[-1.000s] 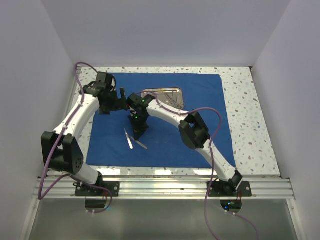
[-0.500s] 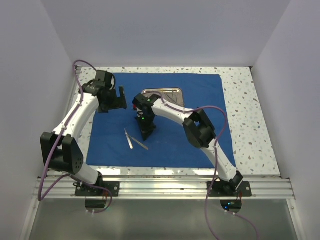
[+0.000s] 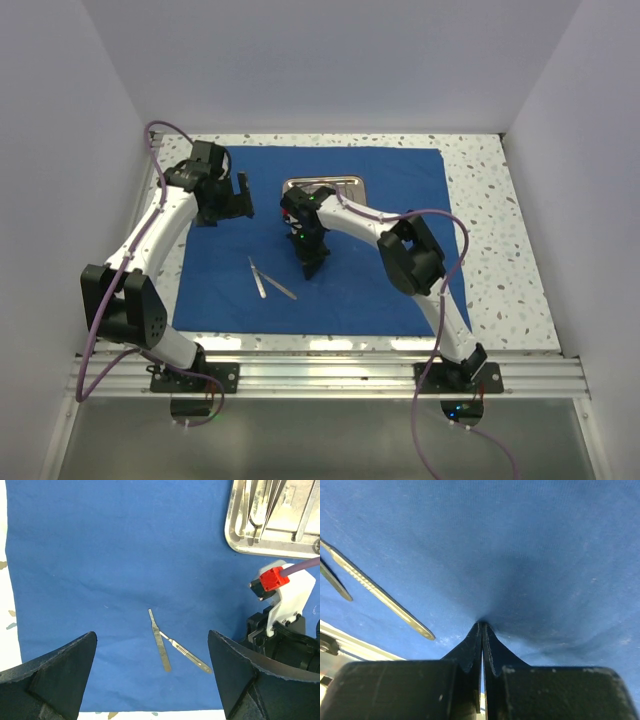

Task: Open and lay out the surgical kit
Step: Adjust the medical item in the surgical kit.

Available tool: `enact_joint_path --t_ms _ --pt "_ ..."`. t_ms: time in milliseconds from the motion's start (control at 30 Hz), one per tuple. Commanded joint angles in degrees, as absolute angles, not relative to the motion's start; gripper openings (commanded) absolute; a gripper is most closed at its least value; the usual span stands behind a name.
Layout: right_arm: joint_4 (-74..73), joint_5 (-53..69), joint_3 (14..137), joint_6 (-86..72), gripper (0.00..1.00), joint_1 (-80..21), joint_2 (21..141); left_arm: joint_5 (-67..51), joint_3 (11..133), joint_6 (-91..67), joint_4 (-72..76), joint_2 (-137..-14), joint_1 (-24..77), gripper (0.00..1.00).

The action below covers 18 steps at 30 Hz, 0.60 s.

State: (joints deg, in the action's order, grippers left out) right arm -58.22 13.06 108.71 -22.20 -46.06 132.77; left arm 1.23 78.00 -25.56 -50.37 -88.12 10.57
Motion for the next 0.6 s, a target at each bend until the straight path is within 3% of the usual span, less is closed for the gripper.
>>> enact_joint_path --t_ms 0,200,567 --pt "-59.15 16.51 112.4 -20.66 0.0 -47.37 133.15 0.44 78.57 -26.54 -49.31 -86.48 10.37 0.96" --pt "-62.13 23.46 118.55 -18.46 0.0 -49.74 135.61 0.53 78.93 -26.81 -49.31 -86.57 10.37 0.96" --pt "-63.46 27.07 114.43 -17.58 0.0 -51.33 134.38 0.53 77.17 -27.6 -49.04 -85.96 10.37 0.96"
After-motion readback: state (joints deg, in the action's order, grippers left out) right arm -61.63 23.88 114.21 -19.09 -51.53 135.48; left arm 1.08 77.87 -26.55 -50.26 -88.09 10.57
